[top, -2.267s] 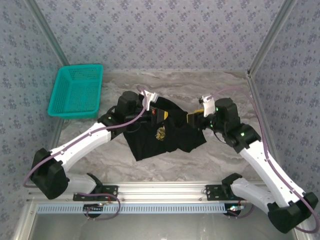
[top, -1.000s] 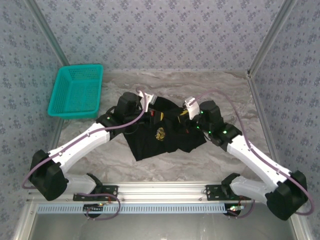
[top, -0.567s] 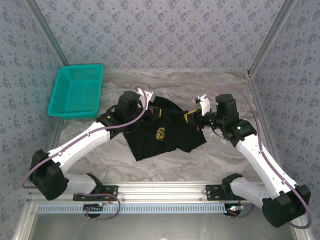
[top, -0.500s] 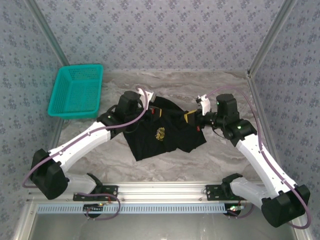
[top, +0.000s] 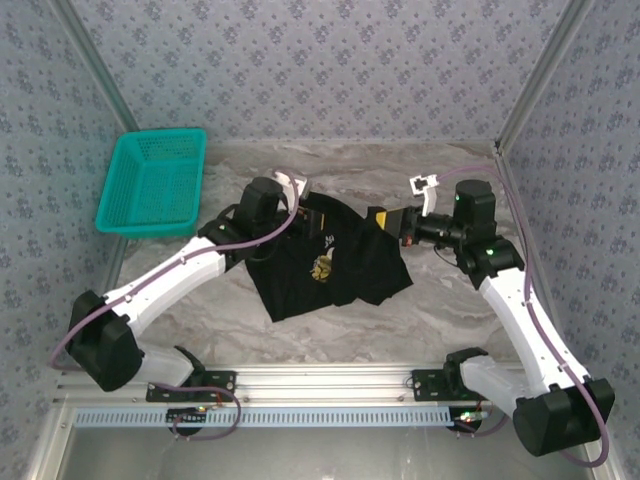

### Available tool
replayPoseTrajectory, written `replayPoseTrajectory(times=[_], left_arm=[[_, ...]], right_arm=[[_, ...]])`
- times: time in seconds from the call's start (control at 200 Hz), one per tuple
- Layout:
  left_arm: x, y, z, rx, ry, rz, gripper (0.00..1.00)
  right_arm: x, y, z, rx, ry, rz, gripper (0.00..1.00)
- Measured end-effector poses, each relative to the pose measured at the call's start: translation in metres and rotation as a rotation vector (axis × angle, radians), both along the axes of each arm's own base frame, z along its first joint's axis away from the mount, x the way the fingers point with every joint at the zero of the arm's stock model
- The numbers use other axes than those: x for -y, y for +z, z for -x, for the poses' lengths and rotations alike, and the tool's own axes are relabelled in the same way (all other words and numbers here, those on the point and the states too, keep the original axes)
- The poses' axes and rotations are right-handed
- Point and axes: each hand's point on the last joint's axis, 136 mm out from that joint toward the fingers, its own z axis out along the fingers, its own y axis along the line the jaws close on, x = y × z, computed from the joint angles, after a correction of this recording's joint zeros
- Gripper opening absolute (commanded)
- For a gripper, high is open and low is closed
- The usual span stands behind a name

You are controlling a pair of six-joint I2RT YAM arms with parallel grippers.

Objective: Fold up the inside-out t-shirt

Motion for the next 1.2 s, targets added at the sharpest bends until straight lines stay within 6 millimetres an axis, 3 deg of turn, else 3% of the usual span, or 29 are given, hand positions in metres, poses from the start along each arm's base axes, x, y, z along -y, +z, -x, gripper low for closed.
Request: replayPoseTrajectory(times=[0.19,0.345,0.44,0.69,0.924,1.064,1.199], left_arm=[[0.000,-0.006,0.005,-0.006,-0.003,0.003,0.66],[0.025,-0.012,0.061,0.003,-0.148,0.007,0.69],[0.043,-0.013,0.076,0.009,-0.217,0.006,0.69],[0.067,-0.034,0.055,0.000,-0.219,-0.054,0.63],[0.082,-0.028,0.047,0.022,-0.238,-0.037,0.67],[0.084,-0.028,0.034,0.041,-0.194,-0.059,0.53],[0.074,-0.031,0.023,0.056,-0.136,-0.104,0.37]], right_arm=[[-0.001,0.011,-0.001,0.008,-0.008,-0.041,0.00],[-0.001,0.014,-0.002,0.001,-0.016,-0.056,0.00],[-0.001,0.016,-0.003,0.002,-0.021,-0.064,0.00],[0.000,0.014,-0.004,-0.004,-0.030,-0.068,0.00],[0.000,0.008,-0.004,-0.018,-0.032,-0.065,0.00],[0.001,0.009,-0.004,-0.016,-0.039,-0.064,0.00],[0.007,0.006,-0.004,-0.010,-0.076,-0.037,0.00]])
